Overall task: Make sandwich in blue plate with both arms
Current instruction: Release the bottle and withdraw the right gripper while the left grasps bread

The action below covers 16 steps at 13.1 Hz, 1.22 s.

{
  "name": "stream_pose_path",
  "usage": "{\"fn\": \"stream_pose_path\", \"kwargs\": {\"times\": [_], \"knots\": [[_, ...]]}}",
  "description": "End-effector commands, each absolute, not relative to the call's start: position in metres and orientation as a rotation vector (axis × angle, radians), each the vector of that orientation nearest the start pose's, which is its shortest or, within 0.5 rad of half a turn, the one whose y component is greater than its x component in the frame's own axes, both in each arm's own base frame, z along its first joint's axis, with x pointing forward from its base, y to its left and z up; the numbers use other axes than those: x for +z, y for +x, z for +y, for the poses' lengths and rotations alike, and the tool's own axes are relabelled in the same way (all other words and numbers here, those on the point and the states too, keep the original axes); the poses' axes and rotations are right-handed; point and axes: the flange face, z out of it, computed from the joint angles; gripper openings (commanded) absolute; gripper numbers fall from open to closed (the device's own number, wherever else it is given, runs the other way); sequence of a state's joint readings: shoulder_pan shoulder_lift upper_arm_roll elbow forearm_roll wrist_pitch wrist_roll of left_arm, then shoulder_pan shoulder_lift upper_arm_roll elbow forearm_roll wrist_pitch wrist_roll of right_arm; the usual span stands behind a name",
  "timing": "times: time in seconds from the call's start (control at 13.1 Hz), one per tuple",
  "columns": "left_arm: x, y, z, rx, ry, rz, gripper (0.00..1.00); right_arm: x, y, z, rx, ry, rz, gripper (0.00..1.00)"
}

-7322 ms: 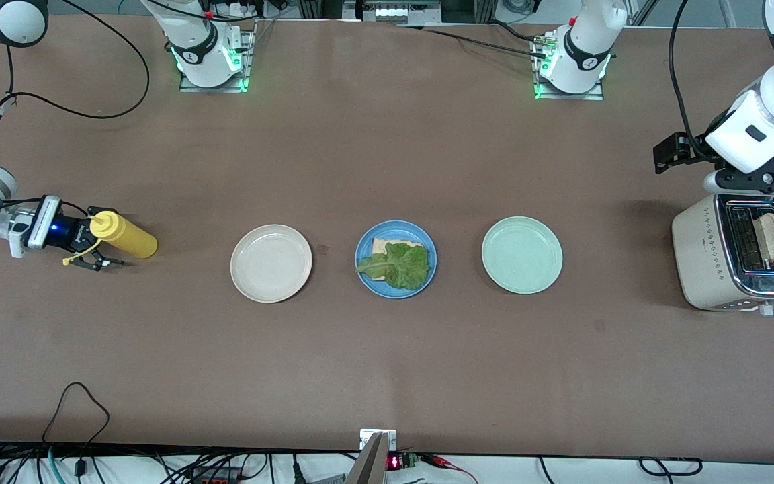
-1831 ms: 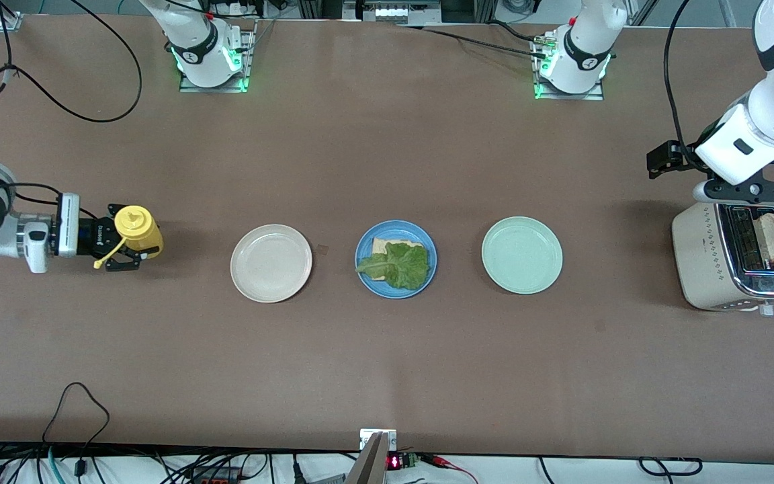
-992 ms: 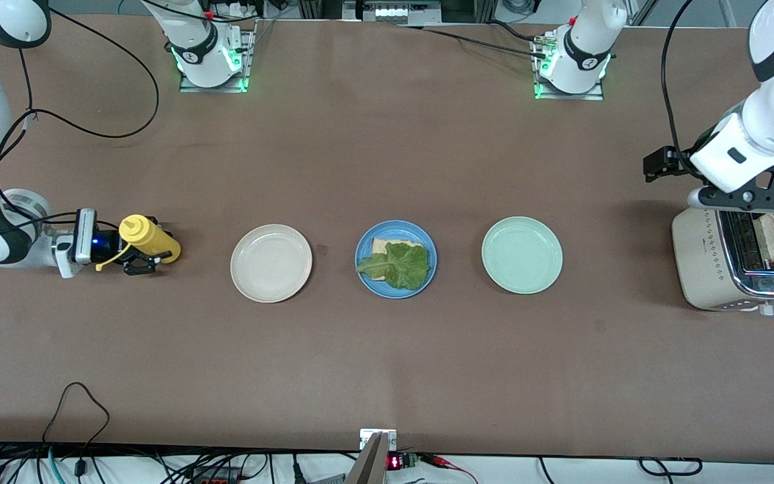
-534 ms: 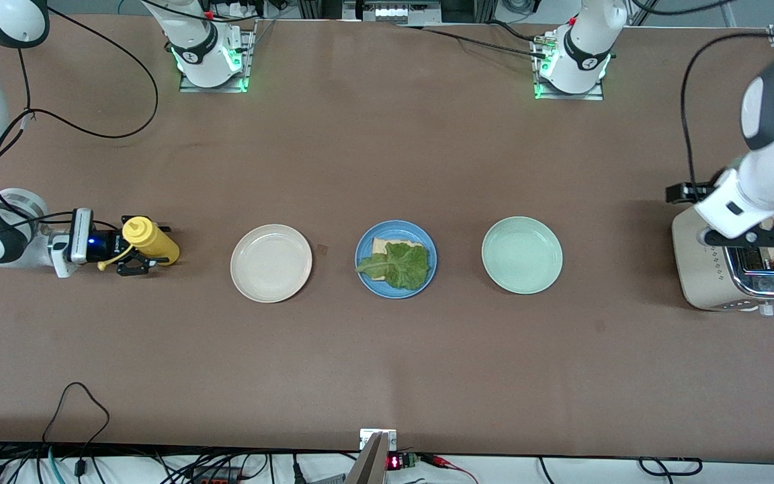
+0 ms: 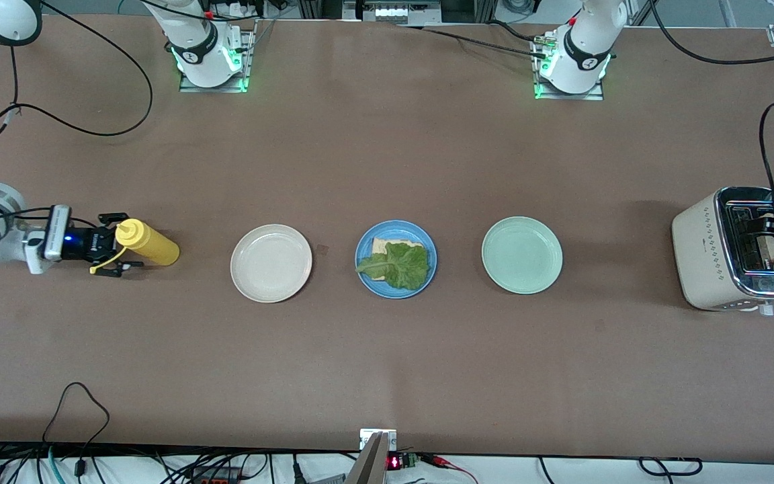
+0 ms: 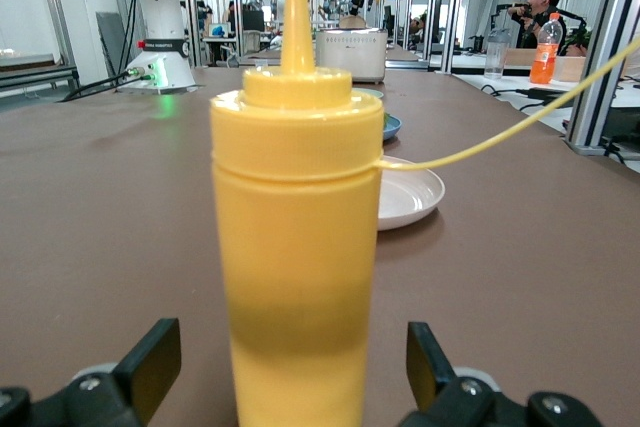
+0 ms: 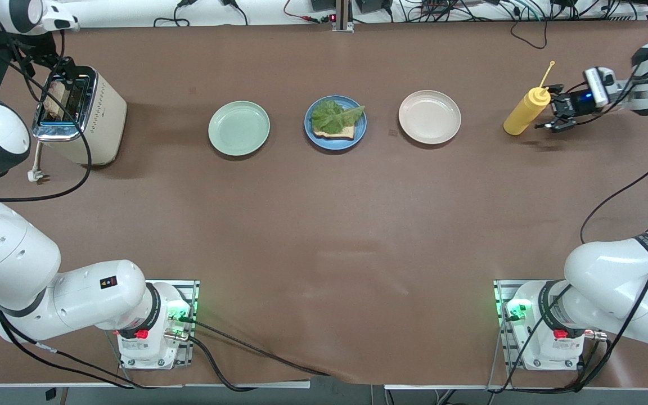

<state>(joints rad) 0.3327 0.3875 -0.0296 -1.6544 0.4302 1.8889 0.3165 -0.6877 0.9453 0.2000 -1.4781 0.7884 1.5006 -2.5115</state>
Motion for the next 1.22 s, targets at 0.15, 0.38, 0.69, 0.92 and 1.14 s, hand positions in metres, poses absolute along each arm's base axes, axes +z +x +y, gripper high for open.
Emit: {"fn": "stream_pose_path", "kwargs": {"times": [0.15,0.38,0.69,0.92,1.14], "knots": [[0.368,0.604,0.236,0.41,-2.782,0.279,0.41,0.252,0.588,-0.315,-0.871,-1.529,-1.639,1.0],[0.371,0.602,0.23,0.465,-2.795,0.259,0.08,0.367,0.584,-0.331,-0.76,-1.729,-1.708,1.0],[0.407,0.603,0.224,0.466,-2.789,0.236,0.03,0.538,0.583,-0.254,-0.482,-2.073,-1.736,1.0],[0.479,0.615,0.179,0.541,-2.793,0.246,0.02,0.618,0.582,-0.146,-0.256,-2.325,-1.706,1.0],[0.518,0.618,0.085,0.611,-2.804,0.398,0.02,0.645,0.582,-0.046,-0.118,-2.532,-1.578,1.0]]}}
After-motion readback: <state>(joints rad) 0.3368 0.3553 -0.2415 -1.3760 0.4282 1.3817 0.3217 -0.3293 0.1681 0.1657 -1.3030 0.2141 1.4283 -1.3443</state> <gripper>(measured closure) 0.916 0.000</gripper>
